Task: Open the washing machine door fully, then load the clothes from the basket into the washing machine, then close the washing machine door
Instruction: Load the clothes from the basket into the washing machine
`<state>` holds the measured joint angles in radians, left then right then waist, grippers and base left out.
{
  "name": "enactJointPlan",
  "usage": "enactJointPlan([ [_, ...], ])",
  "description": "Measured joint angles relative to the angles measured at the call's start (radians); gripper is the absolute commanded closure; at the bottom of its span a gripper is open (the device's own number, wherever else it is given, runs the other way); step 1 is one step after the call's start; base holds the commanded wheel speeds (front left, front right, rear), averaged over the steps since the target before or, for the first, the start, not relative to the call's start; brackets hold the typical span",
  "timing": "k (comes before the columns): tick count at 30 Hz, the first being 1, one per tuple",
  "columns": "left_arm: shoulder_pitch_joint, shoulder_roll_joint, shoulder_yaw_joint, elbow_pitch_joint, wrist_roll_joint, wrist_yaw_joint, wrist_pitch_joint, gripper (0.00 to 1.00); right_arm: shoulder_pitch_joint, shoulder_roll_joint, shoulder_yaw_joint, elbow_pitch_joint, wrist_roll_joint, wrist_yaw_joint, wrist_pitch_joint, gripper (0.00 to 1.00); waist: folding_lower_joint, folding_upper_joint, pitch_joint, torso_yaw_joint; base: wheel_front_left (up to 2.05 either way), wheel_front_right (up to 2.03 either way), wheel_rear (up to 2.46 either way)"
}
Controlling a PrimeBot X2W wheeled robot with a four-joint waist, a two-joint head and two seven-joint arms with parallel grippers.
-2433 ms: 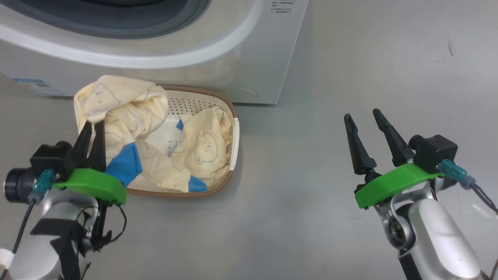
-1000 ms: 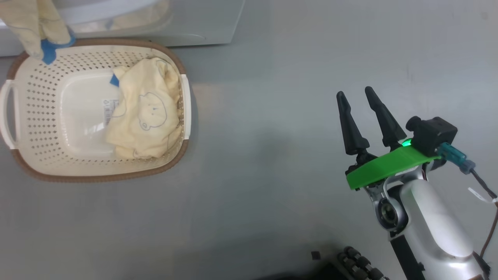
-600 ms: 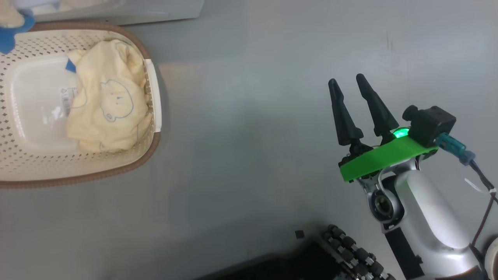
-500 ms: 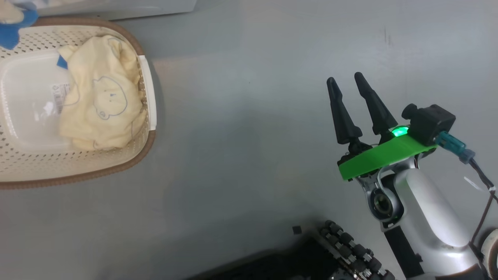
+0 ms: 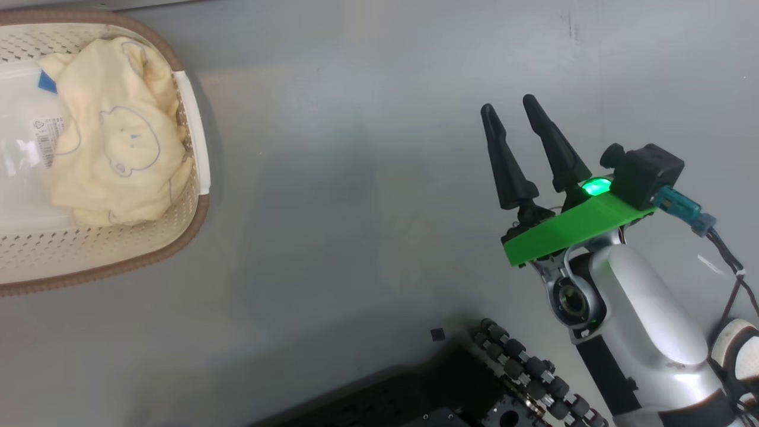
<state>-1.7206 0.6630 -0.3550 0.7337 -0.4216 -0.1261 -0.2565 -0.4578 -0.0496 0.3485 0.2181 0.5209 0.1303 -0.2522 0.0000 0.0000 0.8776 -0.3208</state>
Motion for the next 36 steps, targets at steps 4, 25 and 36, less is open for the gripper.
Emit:
enactJointPlan([
  [4,0.027,-0.014,-0.026,0.095,-0.001,-0.001,0.000,1.00,0.000,0.000,0.003,0.002,0.000,0.000,0.000,0.00,0.0000,0.0000,-0.001,0.000,0.00,0.00,0.00],
  [25,0.006,-0.065,-0.204,0.322,-0.046,-0.005,0.002,1.00,0.000,0.000,0.002,0.007,-0.003,0.000,0.000,0.00,0.0000,0.0000,-0.014,0.005,0.00,0.00,0.00],
  [36,0.040,-0.067,-0.212,0.285,-0.080,-0.005,0.000,0.00,0.000,0.000,-0.033,0.012,-0.026,0.000,0.000,0.00,0.0000,0.0000,-0.042,0.032,0.00,0.00,0.00],
])
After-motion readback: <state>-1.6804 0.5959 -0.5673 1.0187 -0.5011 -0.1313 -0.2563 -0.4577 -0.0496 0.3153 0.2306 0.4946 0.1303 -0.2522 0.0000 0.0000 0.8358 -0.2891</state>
